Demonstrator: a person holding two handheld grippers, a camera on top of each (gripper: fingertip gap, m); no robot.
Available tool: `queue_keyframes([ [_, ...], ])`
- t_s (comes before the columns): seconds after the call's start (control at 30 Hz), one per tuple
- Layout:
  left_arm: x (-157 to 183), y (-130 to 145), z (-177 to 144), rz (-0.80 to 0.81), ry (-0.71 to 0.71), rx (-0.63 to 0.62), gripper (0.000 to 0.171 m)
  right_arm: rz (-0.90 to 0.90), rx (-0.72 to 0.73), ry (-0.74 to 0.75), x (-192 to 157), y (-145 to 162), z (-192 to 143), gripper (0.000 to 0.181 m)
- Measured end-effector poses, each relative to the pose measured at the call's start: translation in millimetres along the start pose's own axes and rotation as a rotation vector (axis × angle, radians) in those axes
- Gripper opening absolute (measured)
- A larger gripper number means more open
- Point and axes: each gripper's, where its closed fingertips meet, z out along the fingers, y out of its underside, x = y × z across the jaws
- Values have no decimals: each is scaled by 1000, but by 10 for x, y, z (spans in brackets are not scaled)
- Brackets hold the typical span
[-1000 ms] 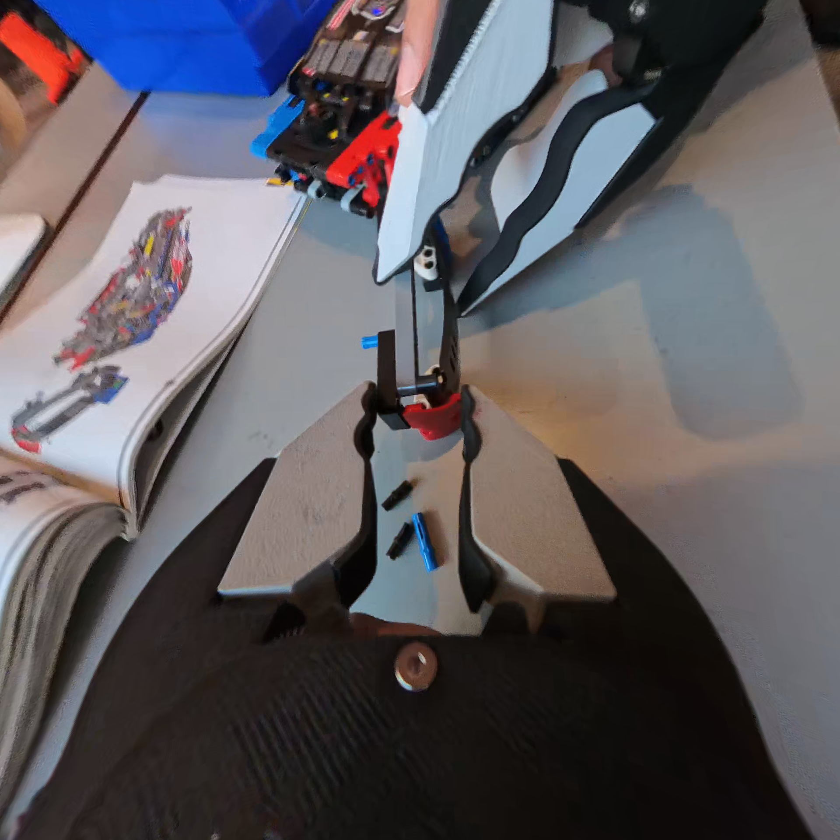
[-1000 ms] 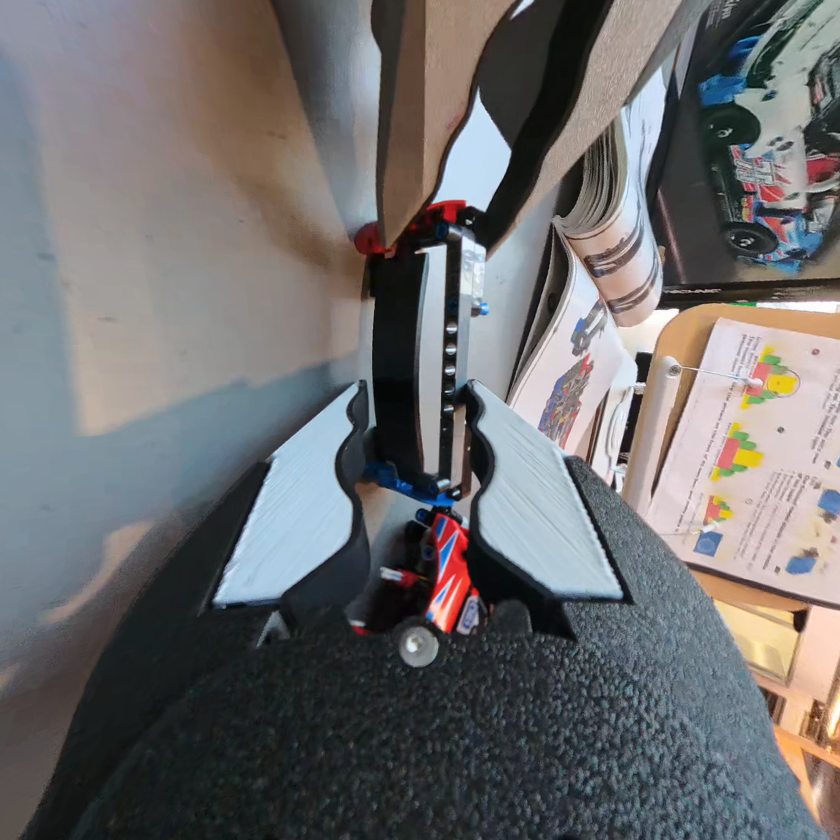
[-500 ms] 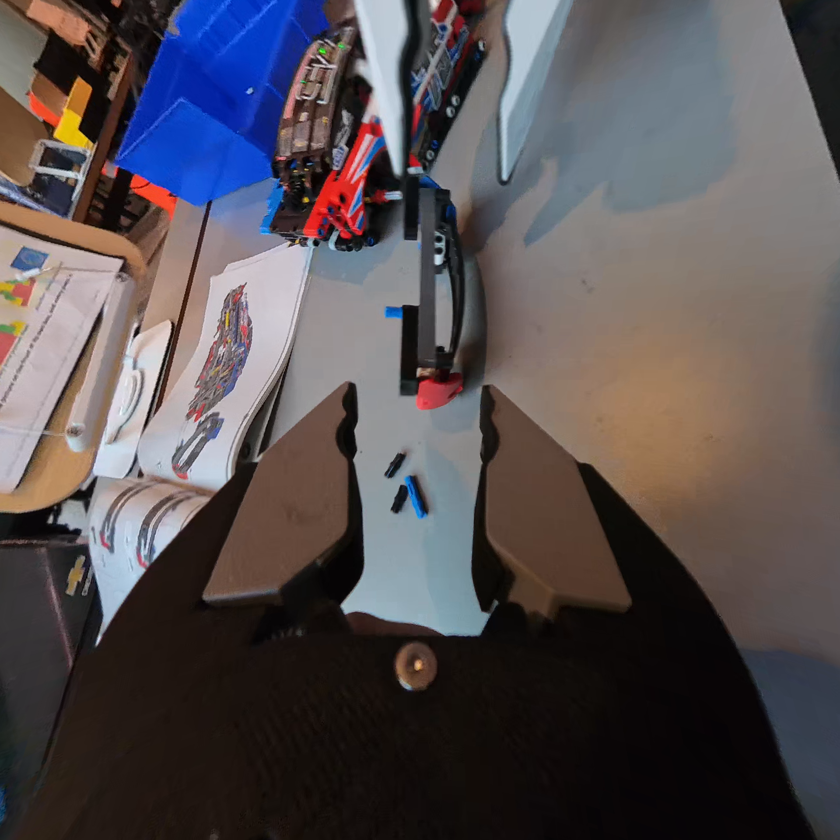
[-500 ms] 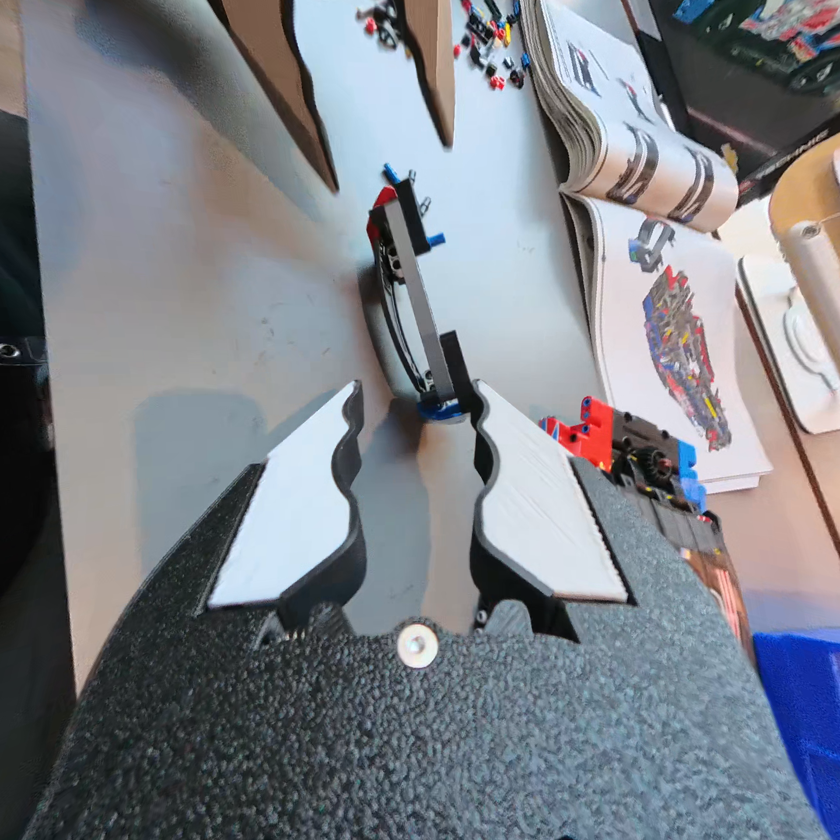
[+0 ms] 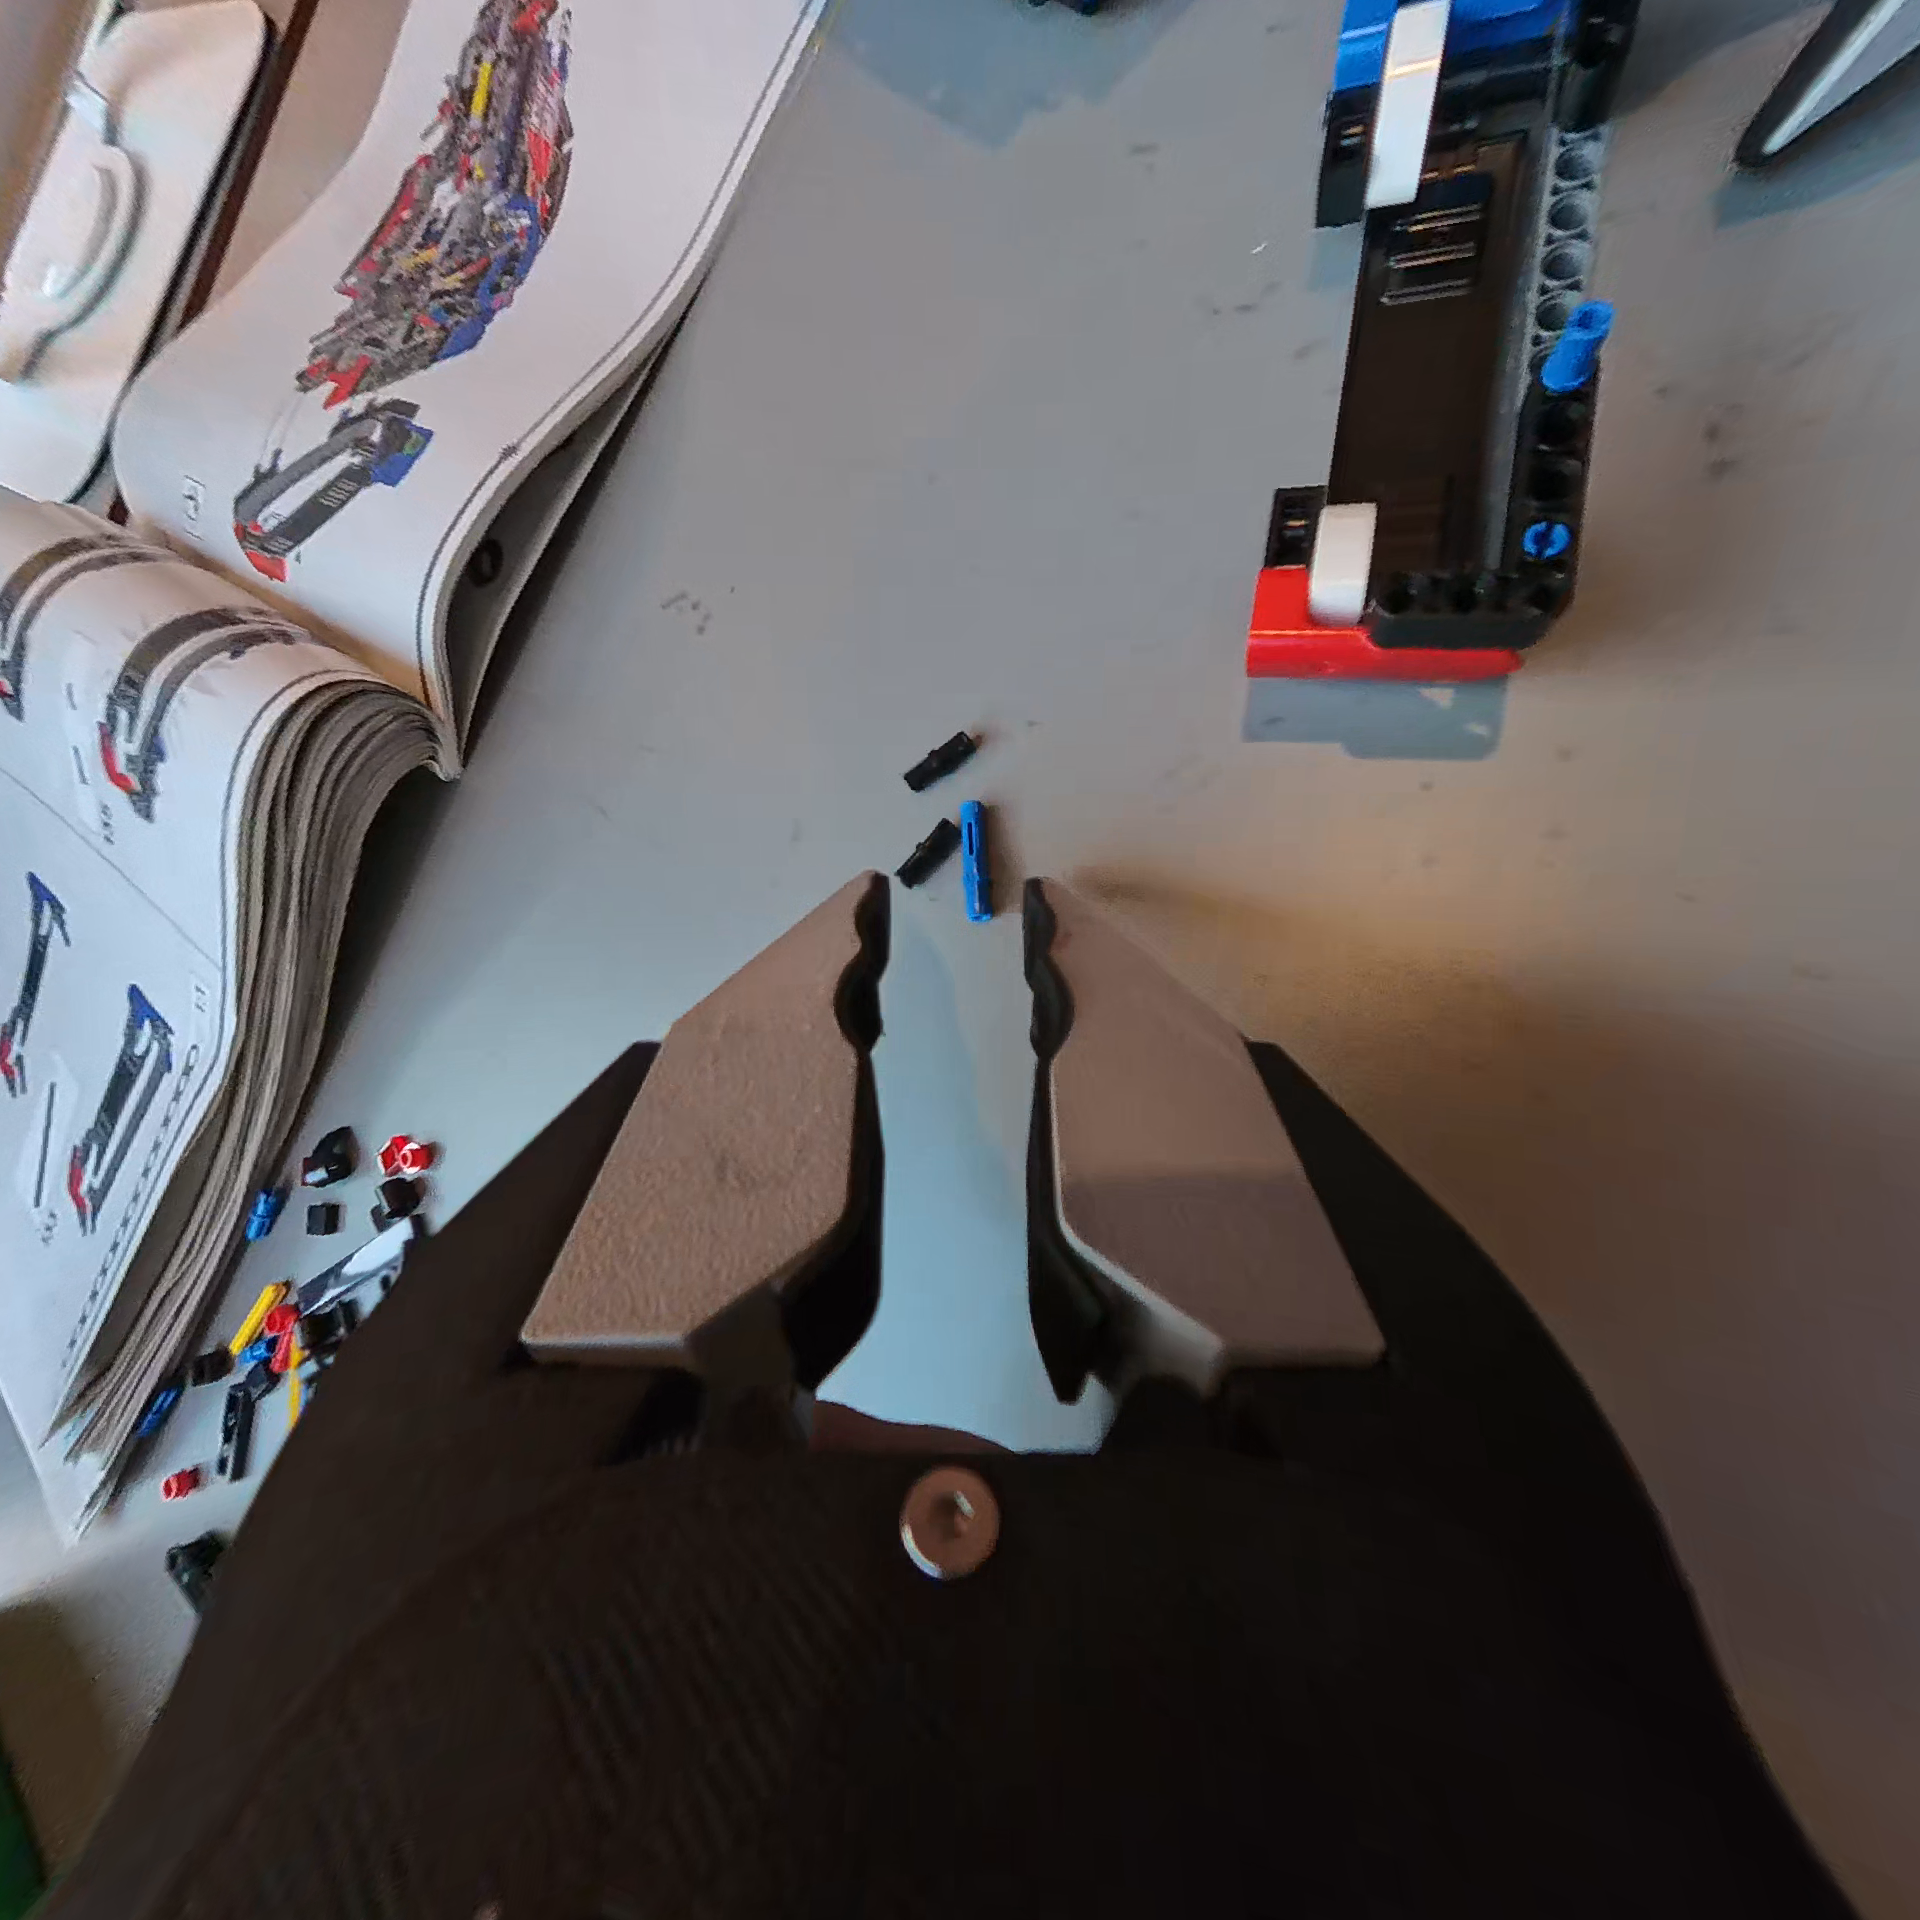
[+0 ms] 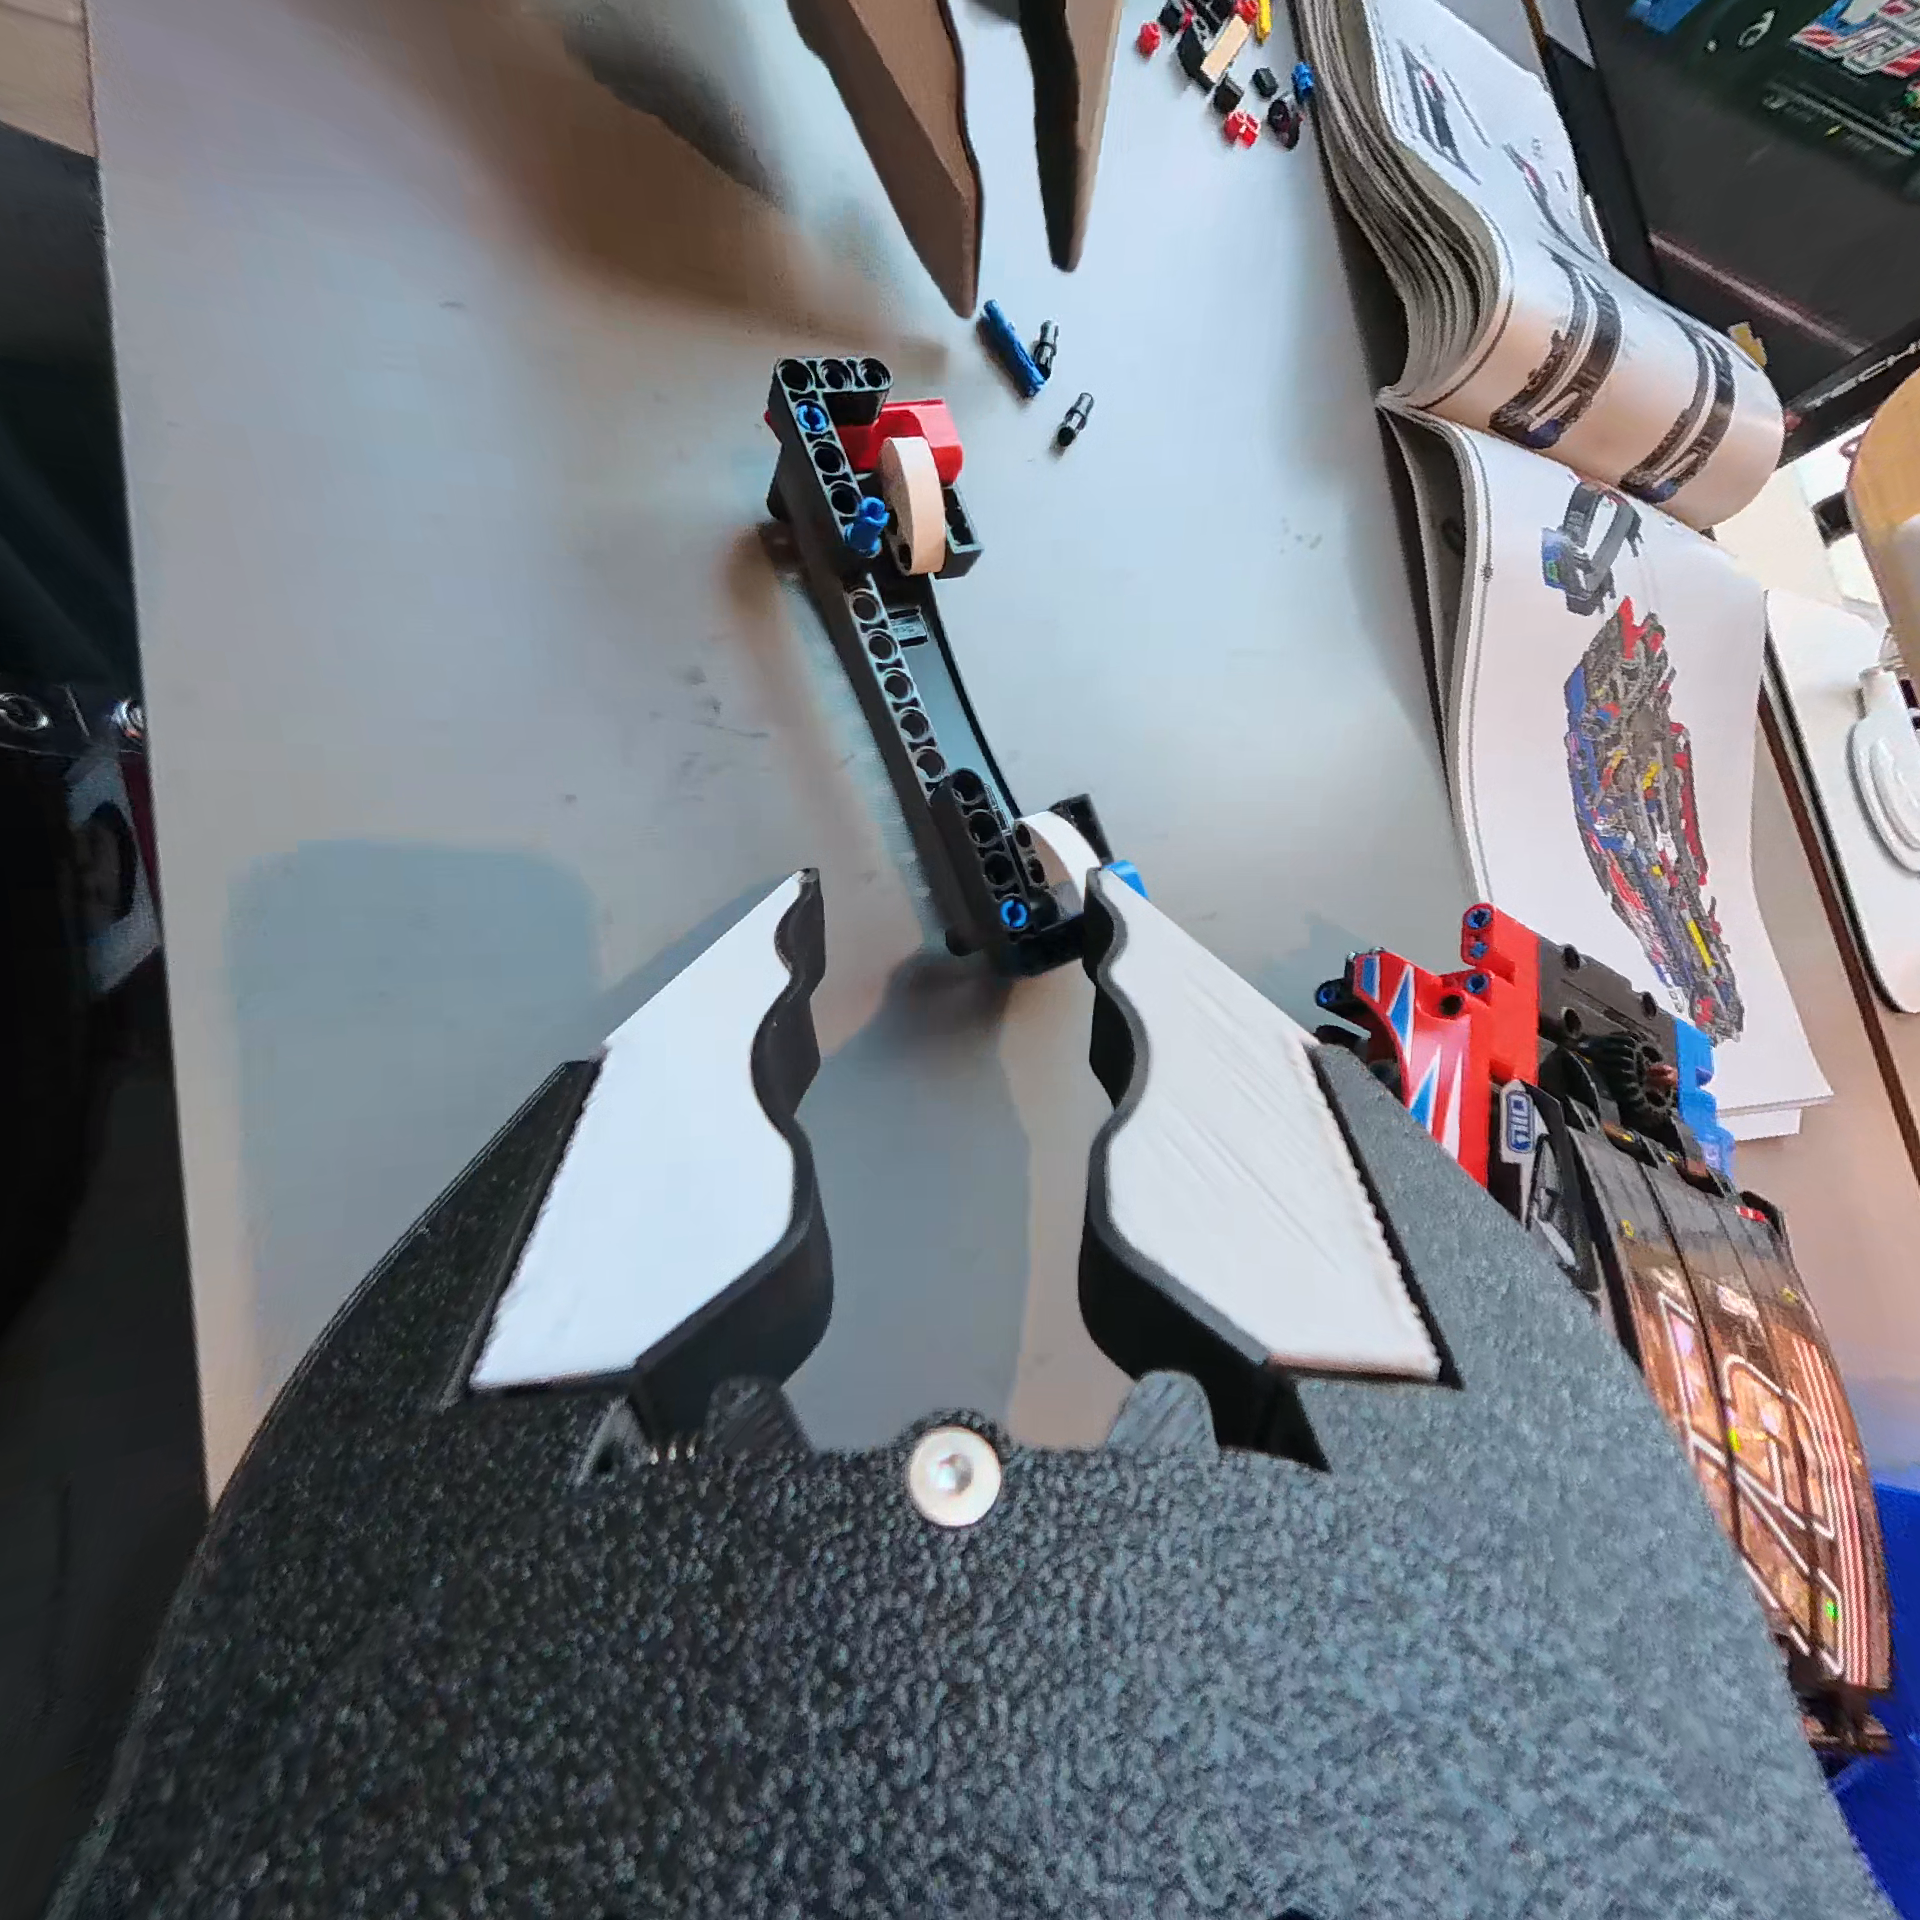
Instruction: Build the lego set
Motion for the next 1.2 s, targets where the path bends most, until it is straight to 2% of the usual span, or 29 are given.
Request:
queue_keyframes([
  [0.13,20,40,80,-11,18,-40,3,11,13,13,42,-23,-56,50],
  [0.33,14,49,74,-12,21,-64,1,73,72,3,116,-69,-158,50],
  [0.43,98,-105,2,-41,72,29,1,100,123,-3,172,-161,-228,47],
  [0.5,161,-310,-75,-118,141,132,1,131,170,-15,215,-256,-268,42],
  [0.57,189,-619,-185,-148,177,293,1,193,245,-50,248,-402,-302,37],
  [0.67,272,-1250,-580,-52,136,671,1,341,412,-129,322,-715,-415,34],
  [0.73,307,-1545,-808,-1,56,836,0,406,531,-157,409,-912,-555,29],
  [0.83,305,-1747,-870,55,-64,885,1,418,660,-178,490,-1131,-794,23],
  [1.0,430,-1872,-799,116,-68,864,1,327,639,-122,509,-1179,-871,15],
  [1.07,438,-1877,-771,122,-73,851,1,308,615,-105,506,-1152,-848,5],
  [1.2,453,-1863,-732,124,-69,835,0,301,607,-106,493,-1131,-832,5],
])
